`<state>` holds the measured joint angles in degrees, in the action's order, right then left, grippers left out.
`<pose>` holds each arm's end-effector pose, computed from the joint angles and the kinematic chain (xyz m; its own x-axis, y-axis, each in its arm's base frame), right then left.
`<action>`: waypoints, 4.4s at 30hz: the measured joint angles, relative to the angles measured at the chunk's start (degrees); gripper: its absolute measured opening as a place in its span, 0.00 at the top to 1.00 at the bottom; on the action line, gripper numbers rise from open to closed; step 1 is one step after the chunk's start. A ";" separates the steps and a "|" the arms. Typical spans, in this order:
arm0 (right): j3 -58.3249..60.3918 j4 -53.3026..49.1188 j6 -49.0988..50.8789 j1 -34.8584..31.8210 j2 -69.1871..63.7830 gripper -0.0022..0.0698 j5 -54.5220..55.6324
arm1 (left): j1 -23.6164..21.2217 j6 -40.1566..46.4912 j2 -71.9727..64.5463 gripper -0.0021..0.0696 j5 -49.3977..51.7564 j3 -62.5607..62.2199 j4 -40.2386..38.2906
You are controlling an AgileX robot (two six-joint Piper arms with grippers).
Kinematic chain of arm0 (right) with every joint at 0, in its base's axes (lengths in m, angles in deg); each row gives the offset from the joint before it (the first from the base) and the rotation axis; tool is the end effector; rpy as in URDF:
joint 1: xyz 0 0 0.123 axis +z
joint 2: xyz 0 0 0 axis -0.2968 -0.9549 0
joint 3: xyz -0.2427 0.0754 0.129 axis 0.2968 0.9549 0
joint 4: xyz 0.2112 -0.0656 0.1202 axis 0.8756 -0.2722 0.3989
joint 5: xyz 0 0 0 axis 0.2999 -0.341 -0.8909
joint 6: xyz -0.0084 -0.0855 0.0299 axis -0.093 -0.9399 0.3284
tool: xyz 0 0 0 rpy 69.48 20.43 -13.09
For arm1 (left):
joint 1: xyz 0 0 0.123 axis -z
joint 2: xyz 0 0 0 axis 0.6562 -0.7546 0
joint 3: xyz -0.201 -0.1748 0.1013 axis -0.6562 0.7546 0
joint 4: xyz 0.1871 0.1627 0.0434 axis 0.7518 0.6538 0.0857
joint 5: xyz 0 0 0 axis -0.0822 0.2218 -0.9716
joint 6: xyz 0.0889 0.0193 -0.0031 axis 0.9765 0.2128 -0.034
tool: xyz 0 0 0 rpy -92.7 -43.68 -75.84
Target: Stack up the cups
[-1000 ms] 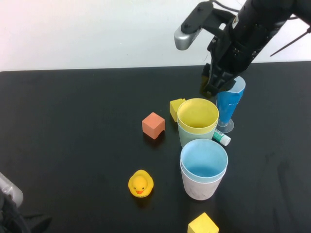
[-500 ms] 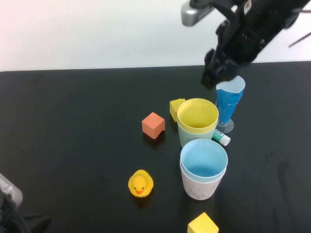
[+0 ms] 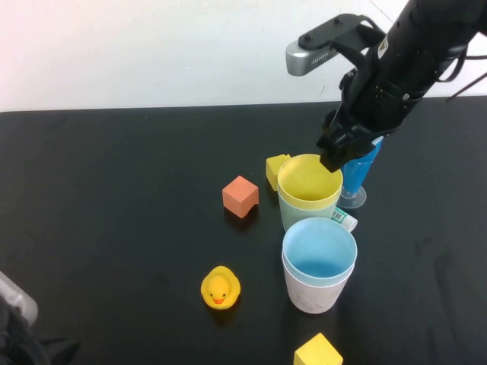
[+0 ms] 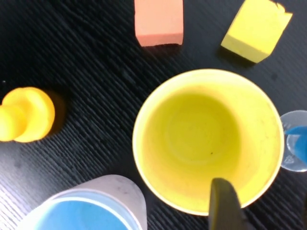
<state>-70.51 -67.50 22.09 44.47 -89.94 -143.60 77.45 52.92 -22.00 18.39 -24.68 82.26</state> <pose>0.3606 0.2002 0.3341 -0.6471 -0.6422 -0.4110 -0.7107 0.7032 0.0202 0.0888 -0.0582 0.3130 -0.5282 0.3693 -0.7646 0.5439 0.8387 0.0294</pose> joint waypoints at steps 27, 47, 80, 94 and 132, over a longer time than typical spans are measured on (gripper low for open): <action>-1.45 1.33 -0.23 -0.10 -9.34 0.91 0.79 | 0.00 -0.37 0.00 0.97 -2.40 4.70 -0.35; 2.49 6.34 -5.90 0.55 15.12 0.92 -0.01 | 0.00 -1.07 0.00 0.97 -2.40 4.70 -1.68; 17.15 4.64 -11.17 1.02 16.32 0.65 0.30 | 0.00 -6.32 0.66 0.97 -4.02 4.80 -1.57; 42.03 3.36 -13.25 1.02 50.11 0.86 20.06 | 0.00 -35.53 27.66 0.97 -4.86 14.13 16.09; 86.87 10.05 -13.76 1.02 88.74 0.97 44.53 | 0.00 -41.29 32.50 0.97 -2.38 14.13 23.92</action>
<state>16.36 -57.45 8.33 45.50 -1.19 -99.07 77.45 11.63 10.49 16.01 -10.55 106.19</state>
